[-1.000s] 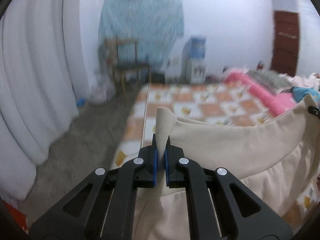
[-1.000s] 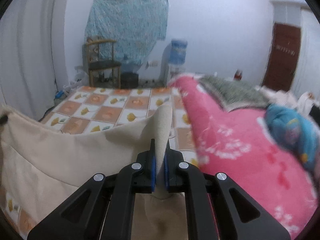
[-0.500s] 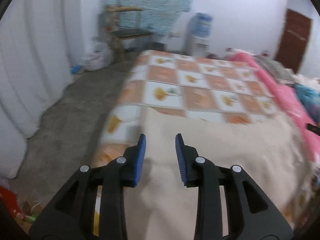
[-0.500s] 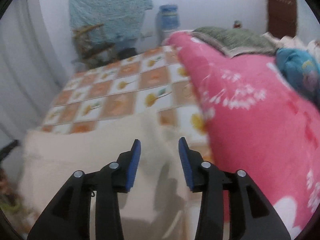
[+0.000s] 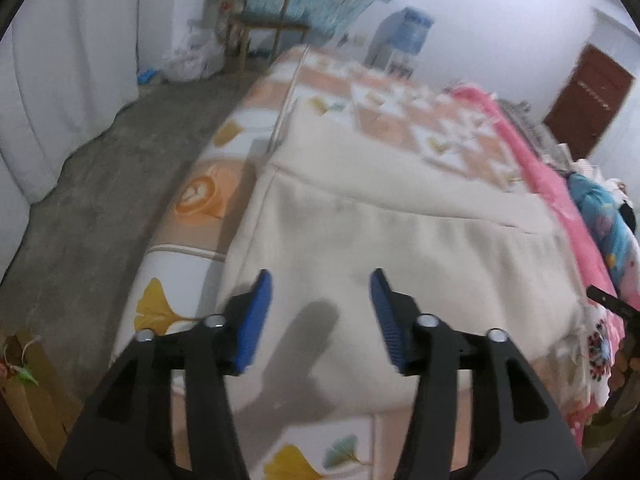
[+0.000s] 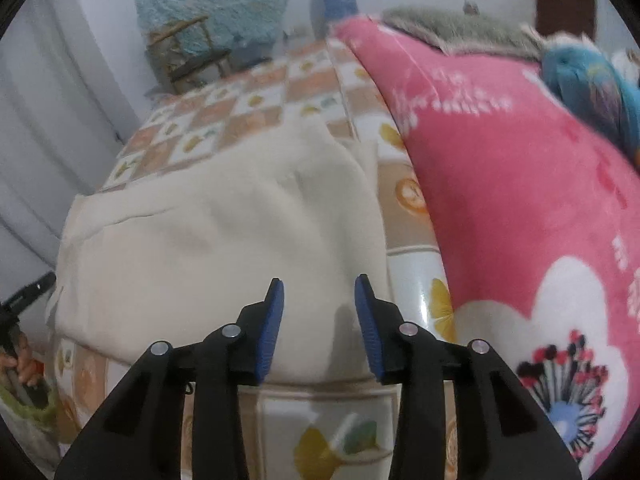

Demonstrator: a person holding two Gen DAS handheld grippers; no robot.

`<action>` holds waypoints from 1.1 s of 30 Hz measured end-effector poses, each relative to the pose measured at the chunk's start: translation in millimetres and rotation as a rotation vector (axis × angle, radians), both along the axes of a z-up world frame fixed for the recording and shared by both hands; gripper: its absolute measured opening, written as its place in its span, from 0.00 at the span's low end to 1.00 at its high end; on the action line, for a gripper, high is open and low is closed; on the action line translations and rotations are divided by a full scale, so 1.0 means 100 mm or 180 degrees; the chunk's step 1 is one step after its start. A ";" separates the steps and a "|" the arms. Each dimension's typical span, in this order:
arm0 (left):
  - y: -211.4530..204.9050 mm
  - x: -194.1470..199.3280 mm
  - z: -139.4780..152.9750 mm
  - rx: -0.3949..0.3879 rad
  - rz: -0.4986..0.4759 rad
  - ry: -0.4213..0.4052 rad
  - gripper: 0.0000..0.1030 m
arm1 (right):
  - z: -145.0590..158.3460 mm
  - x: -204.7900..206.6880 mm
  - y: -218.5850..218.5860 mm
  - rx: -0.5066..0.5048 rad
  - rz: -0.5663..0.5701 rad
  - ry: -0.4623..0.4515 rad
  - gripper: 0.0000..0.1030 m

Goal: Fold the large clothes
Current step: 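Open both tools and release the folded sides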

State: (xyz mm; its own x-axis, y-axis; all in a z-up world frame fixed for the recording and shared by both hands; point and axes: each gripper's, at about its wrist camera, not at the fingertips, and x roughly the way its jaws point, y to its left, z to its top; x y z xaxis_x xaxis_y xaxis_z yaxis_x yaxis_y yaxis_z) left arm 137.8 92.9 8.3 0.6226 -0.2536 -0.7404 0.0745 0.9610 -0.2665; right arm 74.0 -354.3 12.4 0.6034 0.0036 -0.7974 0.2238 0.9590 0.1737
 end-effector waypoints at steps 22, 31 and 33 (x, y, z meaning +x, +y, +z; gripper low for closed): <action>-0.59 -0.88 0.54 0.0596 -0.0156 -0.0369 0.87 | 0.34 -0.63 0.73 -0.0355 -0.0052 -0.0270 0.87; -0.82 -0.99 0.78 0.0539 0.0015 -0.0468 0.91 | 0.85 -0.90 1.01 -0.0758 -0.0182 -0.1000 0.93; -0.88 -1.01 0.82 0.0557 0.0079 -0.0504 0.91 | 0.87 -0.92 1.05 -0.0711 -0.0147 -0.1089 0.93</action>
